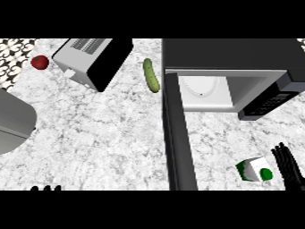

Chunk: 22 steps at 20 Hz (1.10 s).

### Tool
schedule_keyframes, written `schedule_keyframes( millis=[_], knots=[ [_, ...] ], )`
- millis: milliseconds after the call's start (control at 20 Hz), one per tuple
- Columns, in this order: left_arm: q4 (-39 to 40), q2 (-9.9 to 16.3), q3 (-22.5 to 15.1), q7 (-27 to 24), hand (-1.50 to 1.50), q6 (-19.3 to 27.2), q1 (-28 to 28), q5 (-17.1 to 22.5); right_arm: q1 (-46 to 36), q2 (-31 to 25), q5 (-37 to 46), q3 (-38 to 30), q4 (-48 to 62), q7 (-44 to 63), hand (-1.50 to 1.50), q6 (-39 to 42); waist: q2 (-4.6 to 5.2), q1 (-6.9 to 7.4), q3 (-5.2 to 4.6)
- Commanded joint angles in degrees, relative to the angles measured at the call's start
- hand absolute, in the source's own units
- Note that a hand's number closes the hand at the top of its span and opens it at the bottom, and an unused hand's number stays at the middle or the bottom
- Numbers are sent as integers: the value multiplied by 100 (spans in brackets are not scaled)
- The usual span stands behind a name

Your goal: Pick up the milk, place it into the microwave and close the microwave

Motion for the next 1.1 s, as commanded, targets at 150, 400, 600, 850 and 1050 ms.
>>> schedule_keyframes(
  millis=[150,400,600,850,1050],
  knots=[
    [72,145,-70,-193,-150,-7,86,137,-683,-378,113,-96,1679,-1218,-150,24,3,6,2],
    [158,80,-396,-359,-150,154,137,-125,-948,-361,244,60,2251,-1604,-150,-205,5,15,6],
    [-245,203,-245,-11,-150,203,121,122,-945,-167,288,315,1951,-1510,-150,-356,2,-17,2],
    [-73,465,-73,-419,-150,-54,366,345,-918,-227,302,459,2240,-1957,-150,-225,-4,-1,2],
    [83,372,-391,-619,-150,130,442,28,-1126,-180,201,490,2512,-1817,-150,-227,-1,6,3]
  ],
)
